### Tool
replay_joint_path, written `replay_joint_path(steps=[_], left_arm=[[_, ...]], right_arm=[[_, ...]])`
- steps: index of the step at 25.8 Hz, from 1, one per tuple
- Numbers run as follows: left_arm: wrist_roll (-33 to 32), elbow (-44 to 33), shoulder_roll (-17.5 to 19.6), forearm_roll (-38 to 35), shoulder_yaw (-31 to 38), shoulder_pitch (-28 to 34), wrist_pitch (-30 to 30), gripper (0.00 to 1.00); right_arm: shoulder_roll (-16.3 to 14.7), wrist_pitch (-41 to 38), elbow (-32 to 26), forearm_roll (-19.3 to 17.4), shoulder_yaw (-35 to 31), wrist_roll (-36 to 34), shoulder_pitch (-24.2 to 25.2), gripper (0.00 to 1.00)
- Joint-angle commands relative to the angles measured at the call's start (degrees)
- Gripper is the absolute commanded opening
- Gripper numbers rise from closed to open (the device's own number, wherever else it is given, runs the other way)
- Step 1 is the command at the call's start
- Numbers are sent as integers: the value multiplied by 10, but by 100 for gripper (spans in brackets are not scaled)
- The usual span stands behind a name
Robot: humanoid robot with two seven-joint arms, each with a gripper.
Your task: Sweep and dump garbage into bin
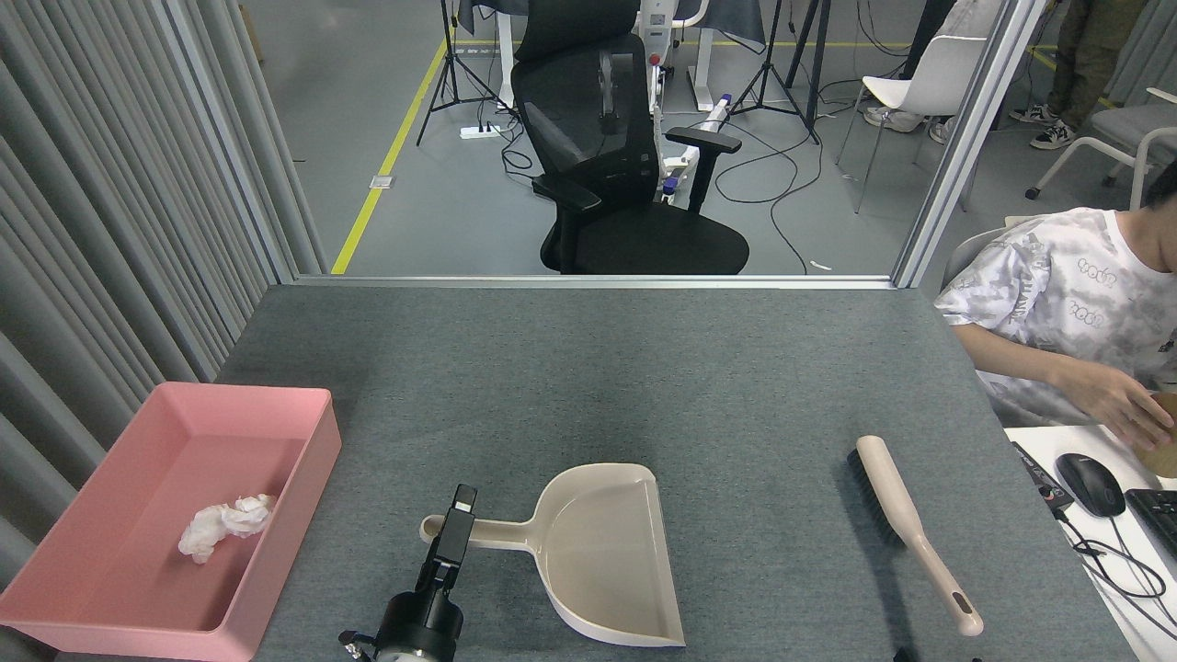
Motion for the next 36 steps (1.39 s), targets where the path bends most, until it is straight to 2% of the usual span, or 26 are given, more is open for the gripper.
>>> replay_joint_path(steps=[1, 8, 12, 18, 22, 28, 31, 36], left_arm=[[0, 0, 3, -6, -1, 23, -13, 100], [0, 0, 22, -122, 5, 75, -53, 100], [0, -49, 101, -127, 31, 106, -65, 100], [-7, -123, 179, -126, 77, 151, -89, 100], [-8, -165, 204, -127, 86, 176, -99, 100], [0, -212, 232, -153, 108, 178, -99, 100], [0, -236, 233, -200, 112, 170, -96, 100], [5, -240, 231, -281, 112, 135, -85, 100]], right_arm=[[-1, 0, 0, 0, 0, 0, 0, 100], [2, -2, 0, -1, -1, 0, 0, 100], [1, -12, -10, -6, -4, 1, 3, 100], [-2, -95, -33, -9, -62, 10, 6, 100], [-6, -125, -56, -9, -100, 18, 14, 100], [-10, -141, -122, -11, -165, 33, 14, 100], [-8, -141, -147, -12, -170, 35, 6, 99], [-2, -75, -152, -12, -160, 60, -31, 99]])
